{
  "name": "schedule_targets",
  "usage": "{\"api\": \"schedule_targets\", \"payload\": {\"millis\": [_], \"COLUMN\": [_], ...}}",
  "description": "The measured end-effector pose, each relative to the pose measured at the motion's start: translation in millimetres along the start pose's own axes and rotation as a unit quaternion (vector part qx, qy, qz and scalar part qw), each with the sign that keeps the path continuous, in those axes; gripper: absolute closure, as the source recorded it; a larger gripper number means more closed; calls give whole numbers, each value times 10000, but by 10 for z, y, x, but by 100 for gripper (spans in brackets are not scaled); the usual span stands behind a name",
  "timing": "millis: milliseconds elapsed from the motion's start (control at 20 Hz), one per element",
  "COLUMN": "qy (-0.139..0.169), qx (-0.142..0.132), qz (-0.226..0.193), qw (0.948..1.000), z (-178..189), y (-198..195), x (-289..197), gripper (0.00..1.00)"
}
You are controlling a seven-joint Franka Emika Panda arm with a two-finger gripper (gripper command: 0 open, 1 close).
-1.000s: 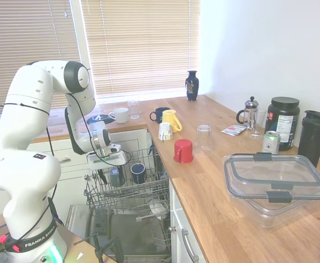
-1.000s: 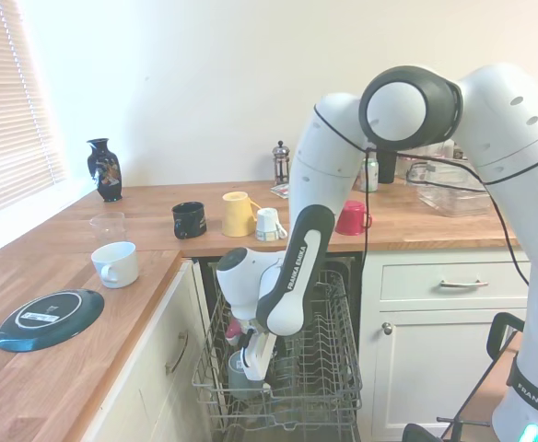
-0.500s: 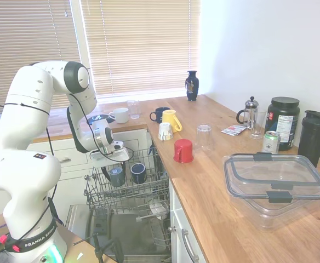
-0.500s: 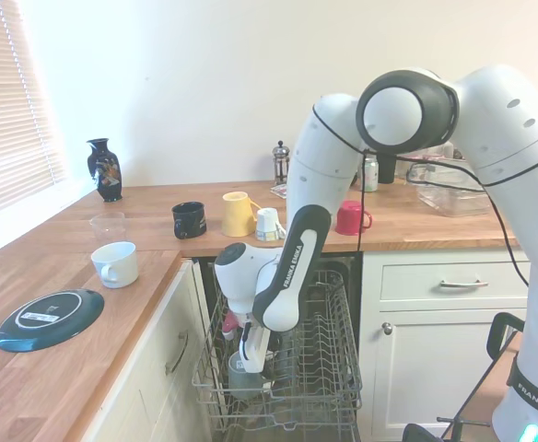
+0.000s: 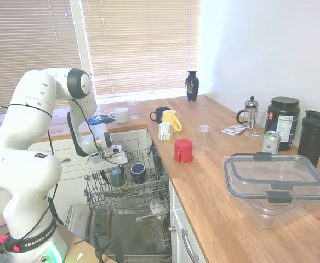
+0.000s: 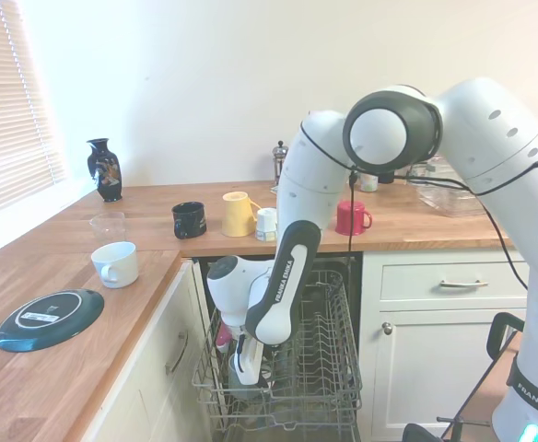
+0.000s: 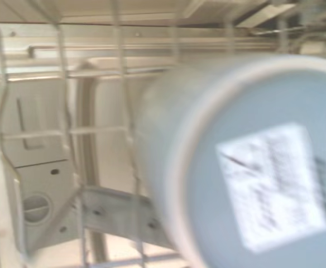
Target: Unload a mug from dishwasher
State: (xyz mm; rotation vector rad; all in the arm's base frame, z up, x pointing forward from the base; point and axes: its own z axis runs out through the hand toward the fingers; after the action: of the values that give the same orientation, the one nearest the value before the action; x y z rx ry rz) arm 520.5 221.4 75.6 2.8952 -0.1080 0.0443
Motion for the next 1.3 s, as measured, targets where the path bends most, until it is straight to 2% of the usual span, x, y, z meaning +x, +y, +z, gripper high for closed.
{"api": "schedule_targets", "payload": {"millis": [850, 900, 1300], "qy": [-51, -51, -102], "qx": [2, 1, 8], "qz": [-1, -2, -66], "qw": [10000, 10000, 9999], "z": [192, 192, 227], "y": [-100, -98, -74], "x": [29, 30, 32], "gripper": [0, 100, 100]}}
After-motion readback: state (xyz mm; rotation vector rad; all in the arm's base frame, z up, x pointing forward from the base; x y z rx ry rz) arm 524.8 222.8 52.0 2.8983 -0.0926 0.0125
